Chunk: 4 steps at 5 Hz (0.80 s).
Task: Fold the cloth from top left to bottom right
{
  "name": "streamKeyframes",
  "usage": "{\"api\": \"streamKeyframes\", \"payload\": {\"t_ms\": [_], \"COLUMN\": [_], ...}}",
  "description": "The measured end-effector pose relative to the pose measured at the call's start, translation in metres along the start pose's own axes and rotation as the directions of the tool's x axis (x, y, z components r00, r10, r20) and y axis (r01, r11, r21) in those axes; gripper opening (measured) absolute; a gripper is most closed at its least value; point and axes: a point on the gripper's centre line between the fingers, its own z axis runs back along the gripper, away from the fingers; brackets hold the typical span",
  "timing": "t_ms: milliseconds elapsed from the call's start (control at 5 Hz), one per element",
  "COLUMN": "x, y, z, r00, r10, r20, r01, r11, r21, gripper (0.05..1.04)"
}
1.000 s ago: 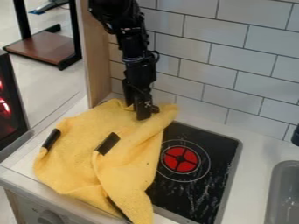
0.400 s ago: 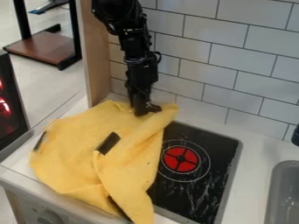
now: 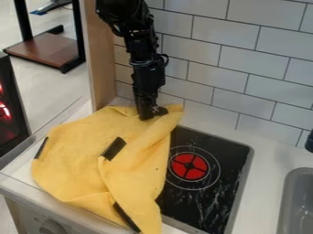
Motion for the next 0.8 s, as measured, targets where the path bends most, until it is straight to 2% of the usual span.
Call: {"api": "streamKeyframes", "payload": {"t_ms": [600, 800], "x": [-0.0027, -0.0056], "y": [-0.0021, -0.0028], "z": [-0.0016, 0.0073], "r00": [0.999, 0.999], "r10": [0.036, 0.042], "r20": [-0.001, 0.008], "r01": [-0.036, -0.042], "r11": [0.999, 0.999], "r21": [-0.006, 0.007], "gripper": [0.050, 0.050]}}
